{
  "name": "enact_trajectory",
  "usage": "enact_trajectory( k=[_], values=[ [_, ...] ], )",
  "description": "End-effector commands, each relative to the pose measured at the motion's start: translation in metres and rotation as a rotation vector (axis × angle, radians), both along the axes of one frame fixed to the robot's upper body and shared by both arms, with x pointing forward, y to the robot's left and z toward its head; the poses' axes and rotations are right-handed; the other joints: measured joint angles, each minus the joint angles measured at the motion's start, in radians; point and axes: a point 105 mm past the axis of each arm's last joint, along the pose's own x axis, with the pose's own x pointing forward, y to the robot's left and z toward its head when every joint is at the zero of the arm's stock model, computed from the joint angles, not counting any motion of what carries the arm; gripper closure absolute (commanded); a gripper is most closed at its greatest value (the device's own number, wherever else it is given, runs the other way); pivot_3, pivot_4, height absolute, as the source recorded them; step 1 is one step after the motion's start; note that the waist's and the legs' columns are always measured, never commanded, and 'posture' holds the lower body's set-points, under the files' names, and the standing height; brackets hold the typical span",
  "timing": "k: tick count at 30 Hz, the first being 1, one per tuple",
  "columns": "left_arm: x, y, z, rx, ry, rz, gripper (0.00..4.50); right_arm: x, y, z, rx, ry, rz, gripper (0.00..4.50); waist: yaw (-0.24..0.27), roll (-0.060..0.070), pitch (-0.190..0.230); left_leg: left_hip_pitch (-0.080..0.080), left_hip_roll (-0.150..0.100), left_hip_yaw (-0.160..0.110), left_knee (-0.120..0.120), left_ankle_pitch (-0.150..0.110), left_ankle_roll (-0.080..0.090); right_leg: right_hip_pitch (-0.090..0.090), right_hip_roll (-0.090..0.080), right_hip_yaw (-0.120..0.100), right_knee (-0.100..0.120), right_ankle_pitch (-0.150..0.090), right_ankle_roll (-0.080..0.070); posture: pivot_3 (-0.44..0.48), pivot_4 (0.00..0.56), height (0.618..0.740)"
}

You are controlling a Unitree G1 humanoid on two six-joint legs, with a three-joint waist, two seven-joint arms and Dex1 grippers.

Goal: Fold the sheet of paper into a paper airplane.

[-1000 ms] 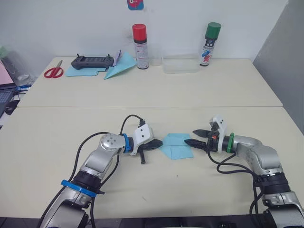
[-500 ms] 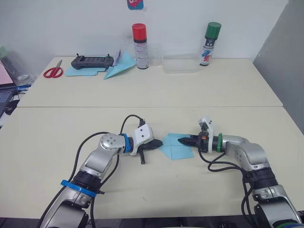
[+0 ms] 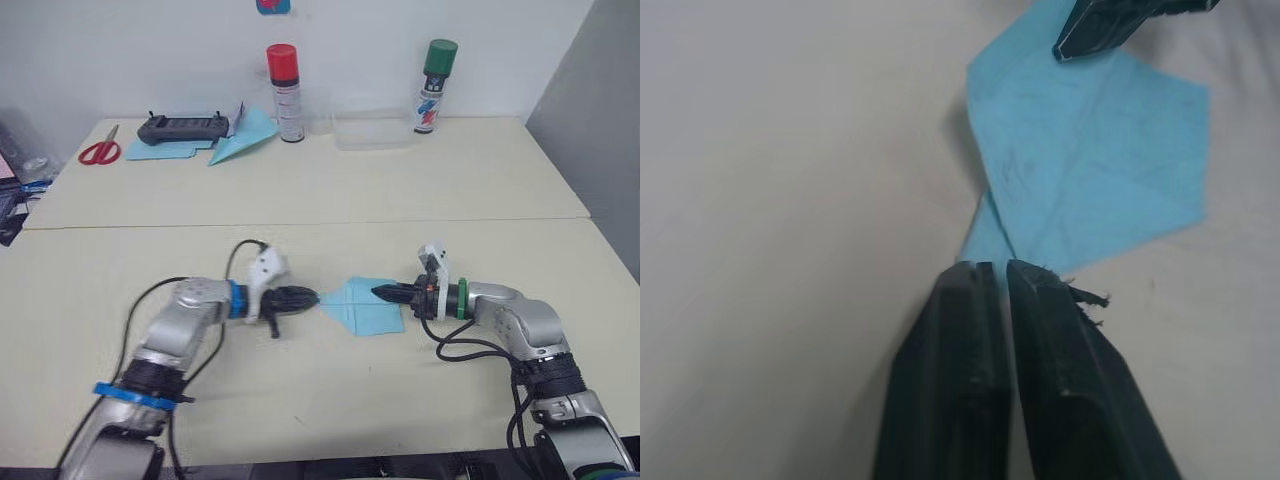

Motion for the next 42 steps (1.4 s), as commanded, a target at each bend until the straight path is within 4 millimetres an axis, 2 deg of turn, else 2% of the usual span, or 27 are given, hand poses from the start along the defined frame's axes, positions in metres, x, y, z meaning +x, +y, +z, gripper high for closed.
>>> enact_trajectory(
  k=[1,4,6,9,10,12,15,18,21,23,26,31,36,37,39,42],
  values=[
    [-0.018,0.003,0.056,-0.13,-0.04,-0.041,2.59,0.008,0.012,0.046,0.052,-0.16,0.042,4.5,0.0,0.001,0.003,-0.001,0.0,0.0,0.0,0.0,0.0,0.0,0.0,0.0,0.0,0.0,0.0,0.0,0.15,0.74],
    [-0.025,0.014,0.085,-0.158,-0.049,-0.009,1.68,0.02,0.02,0.073,0.063,-0.281,0.038,4.5,0.0,0.002,0.006,-0.001,0.0,0.0,0.0,0.0,0.0,0.0,0.0,0.0,-0.001,0.0,0.0,0.0,0.15,0.74],
    [-0.03,0.021,0.094,-0.135,-0.05,0.011,0.99,0.024,0.025,0.09,0.034,-0.397,0.055,4.5,0.0,0.002,0.006,-0.001,0.0,0.0,0.0,0.0,0.0,0.0,0.0,-0.001,-0.001,0.0,0.0,0.0,0.15,0.74],
    [-0.035,0.037,0.09,-0.093,0.01,0.074,0.08,0.021,0.031,0.103,-0.062,-0.642,0.138,4.5,0.0,0.002,0.006,-0.001,0.0,0.0,0.0,0.0,0.0,0.0,0.0,-0.001,-0.001,0.0,0.0,0.0,0.15,0.74],
    [-0.04,0.043,0.083,-0.067,0.047,0.08,0.01,0.017,0.033,0.106,-0.12,-0.787,0.179,4.5,0.0,0.002,0.006,0.0,0.0,0.0,-0.001,0.0,0.0,0.0,-0.001,-0.001,-0.002,0.0,0.0,0.0,0.15,0.74],
    [-0.054,0.053,0.071,-0.032,0.117,0.086,0.01,0.001,0.038,0.094,-0.241,-1.077,0.322,4.5,-0.001,0.003,0.006,-0.001,0.0,0.001,-0.001,0.0,0.0,0.0,-0.001,-0.001,-0.003,0.0,0.0,0.0,0.15,0.74],
    [-0.063,0.058,0.063,-0.018,0.156,0.102,0.01,-0.028,0.042,0.06,-0.304,-1.397,0.52,4.5,0.003,0.002,0.006,0.0,0.0,0.002,-0.002,-0.001,-0.001,0.0,-0.001,-0.001,-0.003,0.0,-0.001,0.0,0.15,0.74],
    [-0.065,0.063,0.054,0.007,0.163,0.115,0.01,-0.051,0.039,0.027,-0.295,-1.568,0.692,4.5,0.007,0.002,0.007,0.0,0.0,0.002,-0.001,-0.001,-0.002,0.0,-0.001,0.0,-0.002,0.0,-0.002,0.0,0.15,0.74],
    [-0.064,0.062,0.05,0.025,0.154,0.116,0.01,-0.06,0.032,0.0,-0.3,-1.58,0.78,4.5,0.007,0.002,0.007,0.002,0.0,0.003,-0.001,-0.001,-0.002,0.001,-0.001,0.001,-0.002,0.001,-0.004,0.0,0.15,0.74],
    [-0.064,0.059,0.05,0.026,0.149,0.107,0.01,-0.061,0.029,-0.006,-0.3,-1.57,0.789,4.5,0.006,0.002,0.007,0.003,0.0,0.003,0.0,-0.001,-0.002,0.002,-0.001,0.002,-0.002,0.001,-0.005,0.0,0.15,0.74],
    [-0.066,0.053,0.049,0.024,0.145,0.091,0.0,-0.064,0.024,-0.012,-0.306,-1.523,0.807,3.9,0.006,0.002,0.007,0.004,0.0,0.002,0.0,0.001,-0.004,0.002,0.0,0.002,0.0,0.002,-0.006,0.0,0.15,0.74],
    [-0.067,0.05,0.041,0.05,0.147,0.074,0.0,-0.066,0.015,-0.012,-0.324,-1.489,0.812,2.06,0.006,0.002,0.007,0.004,0.0,0.002,0.0,0.002,-0.005,0.002,0.0,0.002,0.001,0.002,-0.006,0.0,0.15,0.74],
    [-0.065,0.039,0.037,0.042,0.138,0.042,0.0,-0.078,-0.002,0.008,-0.297,-1.485,0.745,0.23,0.016,0.002,0.007,0.003,0.0,0.001,0.0,0.002,-0.005,0.002,-0.001,0.002,0.0,0.002,-0.006,0.0,0.15,0.74],
    [-0.064,0.037,0.036,0.041,0.138,0.035,0.0,-0.08,-0.01,0.01,-0.315,-1.451,0.727,0.05,0.018,0.002,0.007,0.003,-0.001,0.001,0.0,0.002,-0.005,0.002,-0.001,0.002,0.0,0.002,-0.006,0.0,0.15,0.74],
    [-0.063,0.037,0.034,0.042,0.137,0.031,0.0,-0.079,-0.021,0.012,-0.333,-1.368,0.676,0.05,0.018,0.002,0.007,0.003,-0.001,0.002,0.0,0.002,-0.005,0.002,-0.001,0.002,0.0,0.002,-0.006,0.0,0.15,0.74],
    [-0.061,0.036,0.034,0.047,0.123,0.026,0.0,-0.066,-0.03,0.014,-0.361,-1.194,0.541,0.05,0.016,0.002,0.007,0.003,0.0,0.002,0.001,0.002,-0.004,0.002,-0.001,0.002,0.001,0.002,-0.006,0.0,0.15,0.74]
  ],
)
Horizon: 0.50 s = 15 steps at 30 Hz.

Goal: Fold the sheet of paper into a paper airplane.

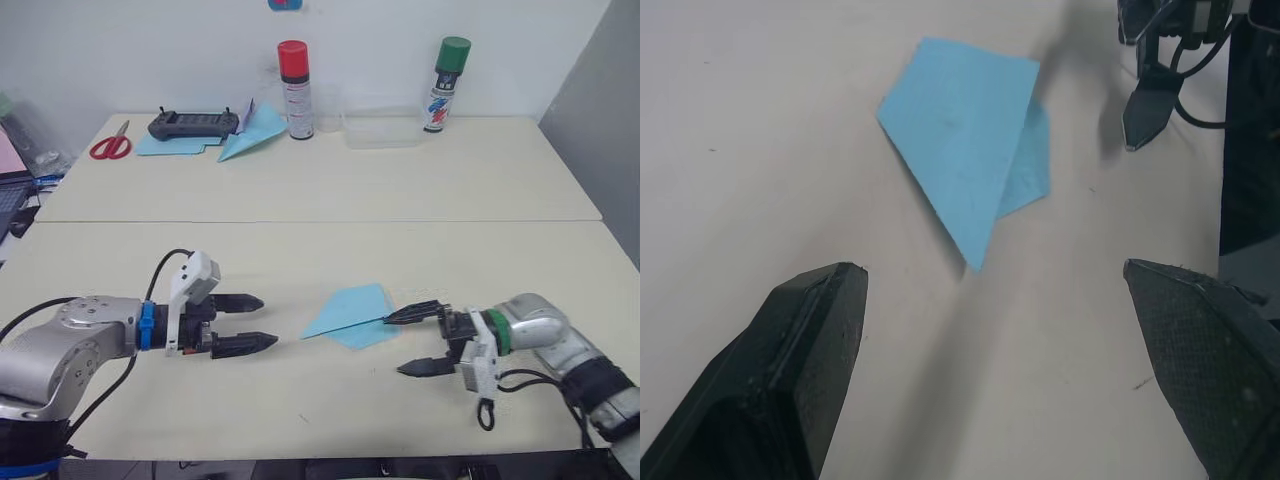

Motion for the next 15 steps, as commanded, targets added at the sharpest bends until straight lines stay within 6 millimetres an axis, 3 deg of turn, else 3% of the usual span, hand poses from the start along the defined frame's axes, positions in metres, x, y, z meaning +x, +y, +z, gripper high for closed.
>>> enact_trajectory(
  k=[1,3,8,12,14,15],
  values=[
    [0.004,-0.004,0.007,-0.001,-0.053,-0.025,0.0,0.019,-0.005,0.012,0.079,0.171,-0.197,0.22,-0.005,0.0,0.0,0.0,0.0,0.0,0.0,0.0,0.0,0.0,0.0,0.0,0.0,0.0,0.0,0.0,0.15,0.74],
    [0.004,-0.007,0.008,-0.005,-0.056,-0.036,0.0,0.03,-0.008,0.008,0.091,0.347,-0.326,0.64,-0.006,0.0,0.0,0.001,0.0,0.0,0.001,0.0,0.0,0.0,0.001,0.001,0.002,0.0,0.0,0.0,0.15,0.74],
    [0.007,-0.011,0.007,-0.001,-0.067,-0.049,0.0,0.041,-0.004,-0.009,0.027,0.603,-0.481,2.42,-0.004,0.0,0.0,0.0,0.0,0.0,0.002,0.0,0.0,0.0,0.001,0.0,0.002,0.0,0.0,0.0,0.15,0.74],
    [0.008,-0.012,0.008,0.003,-0.075,-0.051,0.0,0.04,0.004,-0.015,-0.023,0.627,-0.496,3.97,-0.004,0.0,0.0,-0.001,0.0,0.0,0.002,0.0,0.0,0.0,0.001,0.0,0.001,0.0,0.0,0.0,0.15,0.74],
    [0.008,-0.011,0.007,0.009,-0.079,-0.047,0.0,0.036,0.006,-0.016,-0.039,0.646,-0.486,4.44,-0.004,0.0,0.0,-0.001,0.0,0.0,0.002,0.0,0.0,-0.001,0.001,0.0,0.001,0.0,0.0,0.0,0.15,0.74],
    [0.008,-0.01,0.007,0.01,-0.079,-0.044,0.0,0.034,0.006,-0.016,-0.045,0.651,-0.483,4.44,-0.004,0.0,0.0,-0.001,0.0,0.0,0.002,0.0,0.0,-0.001,0.001,0.0,0.0,0.0,0.0,0.0,0.15,0.74]
  ],
)
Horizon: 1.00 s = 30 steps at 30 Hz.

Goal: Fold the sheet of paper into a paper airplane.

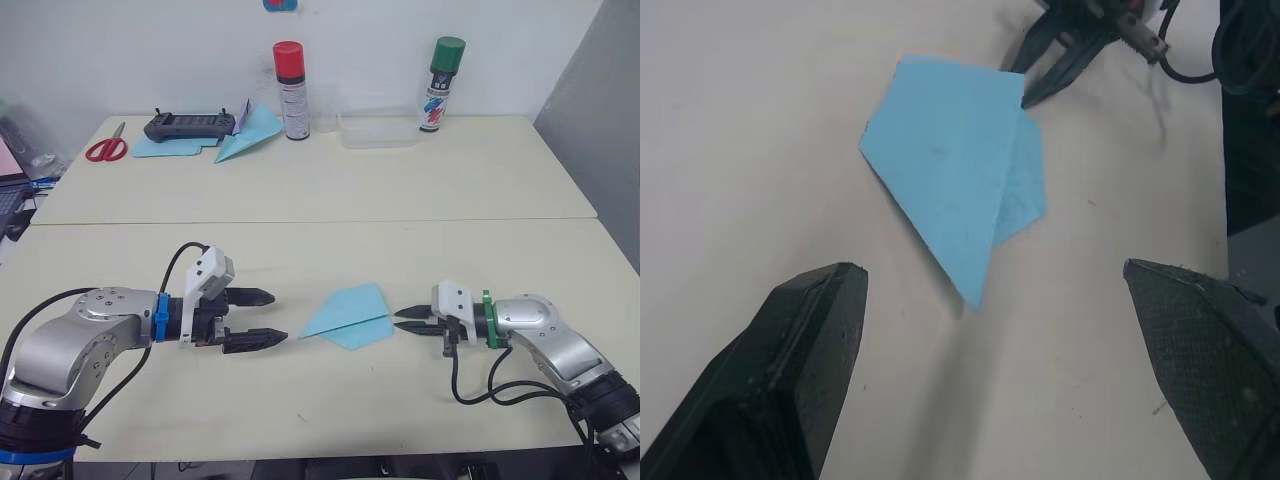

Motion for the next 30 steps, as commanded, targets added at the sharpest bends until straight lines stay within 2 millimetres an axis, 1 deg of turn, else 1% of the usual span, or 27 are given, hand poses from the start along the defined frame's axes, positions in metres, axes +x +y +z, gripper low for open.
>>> enact_trajectory(
  k=[1,4,7,10,14,17,21,26,30],
  values=[
    [0.001,0.001,0.005,0.004,-0.039,0.0,0.0,-0.003,0.002,0.009,-0.004,-0.009,0.021,4.44,0.0,0.0,0.0,0.0,0.0,0.0,0.0,0.0,0.0,0.0,0.0,0.0,0.0,0.0,0.0,0.0,0.15,0.74],
    [0.0,0.0,0.004,0.002,-0.038,0.003,0.0,-0.007,0.008,0.008,0.005,0.008,0.03,4.44,0.0,0.0,0.0,0.0,0.0,0.0,0.0,0.0,0.0,0.0,0.0,0.0,0.0,0.0,0.0,0.0,0.15,0.74],
    [0.0,-0.003,0.003,-0.001,-0.044,0.003,0.0,-0.005,0.019,0.01,0.036,0.009,0.028,4.44,-0.002,0.0,0.0,0.0,0.0,0.0,0.0,0.0,0.0,0.0,0.0,0.0,0.0,0.0,0.0,0.0,0.15,0.74],
    [0.002,-0.007,0.001,-0.003,-0.054,0.003,0.0,-0.003,0.026,0.011,0.061,0.022,0.018,4.44,-0.002,0.0,0.0,0.0,0.0,0.0,0.0,0.0,0.0,0.0,0.0,0.0,0.0,0.0,0.0,0.0,0.15,0.74],
    [0.002,-0.012,-0.001,-0.008,-0.059,-0.006,0.0,-0.006,0.028,0.013,0.077,0.042,0.022,4.44,-0.002,0.0,0.0,0.0,0.0,0.0,0.0,0.0,0.0,0.0,0.0,0.0,0.0,0.0,0.0,0.0,0.15,0.74],
    [0.004,-0.018,-0.002,-0.014,-0.066,-0.014,0.0,-0.012,0.033,0.017,0.118,0.096,0.036,4.44,-0.001,0.0,0.0,0.0,0.0,0.0,0.0,0.0,0.0,0.0,0.0,0.0,0.0,0.0,0.0,0.0,0.15,0.74],
    [0.007,-0.024,-0.003,-0.019,-0.074,-0.027,0.0,-0.014,0.038,0.019,0.14,0.13,0.029,4.44,-0.001,0.0,0.0,0.0,0.0,-0.001,0.0,0.0,0.0,0.0,0.0,-0.001,0.001,0.0,0.0,0.0,0.15,0.74],
    [0.011,-0.025,-0.01,0.018,-0.099,-0.034,0.0,-0.014,0.036,0.019,0.14,0.144,0.012,4.44,-0.001,0.0,0.0,0.0,0.0,0.0,0.0,0.0,0.0,0.0,0.0,0.0,0.0,0.0,0.0,0.0,0.15,0.74],
    [0.016,-0.033,-0.007,-0.001,-0.119,-0.041,0.0,-0.016,0.022,0.01,0.058,0.127,0.018,4.44,0.002,0.0,0.0,0.0,0.0,0.0,0.001,0.0,0.0,0.0,0.0,-0.001,0.0,0.0,0.0,0.0,0.15,0.74]
  ],
)
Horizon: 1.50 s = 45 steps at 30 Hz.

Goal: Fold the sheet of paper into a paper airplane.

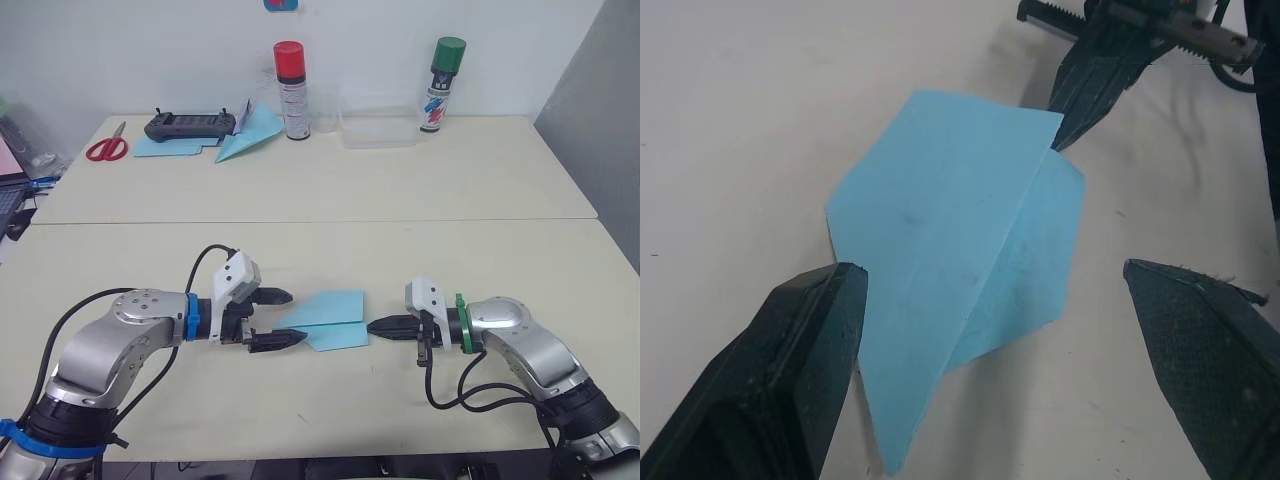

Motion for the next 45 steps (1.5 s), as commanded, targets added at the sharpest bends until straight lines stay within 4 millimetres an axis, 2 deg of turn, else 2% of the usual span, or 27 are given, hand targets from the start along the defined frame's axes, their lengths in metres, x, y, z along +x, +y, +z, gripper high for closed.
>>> enact_trajectory(
  k=[1,8,9,12,14,24,32,34,36,39,45],
  values=[
    [0.004,-0.006,0.008,-0.009,-0.051,-0.018,0.0,-0.002,-0.01,0.006,-0.033,-0.047,0.024,4.44,0.001,0.0,0.0,0.0,0.0,0.0,0.0,0.0,0.0,0.0,0.0,0.0,0.0,0.0,0.0,0.0,0.15,0.74],
    [0.016,-0.013,0.006,-0.021,-0.128,0.02,0.0,0.0,-0.021,0.016,-0.022,-0.076,-0.009,4.44,0.001,0.0,0.0,0.0,0.0,0.0,0.0,0.0,0.0,0.0,0.0,0.0,0.0,0.0,0.0,0.0,0.15,0.74],
    [0.016,-0.016,0.005,-0.038,-0.136,0.029,0.18,0.003,-0.02,0.02,-0.007,-0.091,-0.023,4.49,0.0,0.0,0.0,0.0,0.0,0.0,0.0,0.0,0.0,0.0,0.0,0.0,0.0,0.0,0.0,0.0,0.15,0.74],
    [0.005,-0.024,-0.005,-0.076,-0.105,0.024,0.88,0.016,-0.018,0.033,0.052,-0.132,-0.096,4.5,-0.003,0.0,0.0,0.0,0.0,0.0,0.001,0.0,0.0,0.0,0.0,0.0,0.001,0.0,0.0,0.0,0.15,0.74],
    [-0.001,-0.027,-0.009,-0.085,-0.088,0.028,1.52,0.022,-0.018,0.038,0.074,-0.154,-0.132,4.5,-0.006,0.0,0.0,0.001,0.0,0.001,0.001,0.0,0.0,0.0,0.0,0.001,0.001,0.0,0.0,0.0,0.15,0.74],
    [-0.005,-0.024,-0.032,-0.071,-0.015,0.124,4.49,0.029,-0.009,0.041,0.129,-0.184,-0.217,4.5,0.001,0.0,0.0,0.0,-0.001,0.0,0.008,0.0,0.0,0.0,0.0,0.001,0.009,0.0,0.0,0.0,0.15,0.74],
    [-0.006,-0.021,-0.045,-0.029,0.019,0.163,4.49,0.033,0.0,0.042,0.162,-0.168,-0.268,4.5,-0.001,0.0,0.0,0.001,-0.001,0.0,0.014,0.0,0.0,0.001,0.0,0.001,0.014,-0.002,0.005,0.0,0.15,0.74],
    [-0.011,-0.021,-0.057,-0.007,0.057,0.157,4.49,0.035,0.002,0.047,0.209,-0.097,-0.307,4.5,-0.001,0.0,0.0,0.001,-0.001,0.0,0.014,0.0,0.0,0.001,0.0,0.001,0.013,-0.002,0.005,0.0,0.15,0.74],
    [-0.015,-0.02,-0.07,0.013,0.096,0.163,4.49,0.037,-0.002,0.048,0.254,0.051,-0.355,4.5,-0.001,0.0,0.0,0.001,-0.001,-0.001,0.014,0.0,0.0,0.0,0.0,0.001,0.014,-0.002,0.005,0.0,0.15,0.74],
    [-0.017,-0.02,-0.077,0.012,0.112,0.178,4.5,0.025,-0.006,0.045,0.263,0.337,-0.343,3.89,0.001,0.001,-0.001,0.001,-0.001,0.0,0.014,0.0,0.0,0.001,0.0,0.002,0.013,-0.002,0.004,0.0,0.15,0.74],
    [-0.013,-0.019,-0.078,0.008,0.106,0.197,4.5,0.021,-0.003,0.039,0.214,0.577,-0.38,1.81,0.001,0.003,-0.003,0.002,-0.001,0.0,0.014,0.0,0.0,0.001,0.001,0.002,0.013,-0.002,0.005,0.0,0.15,0.74]
  ],
)
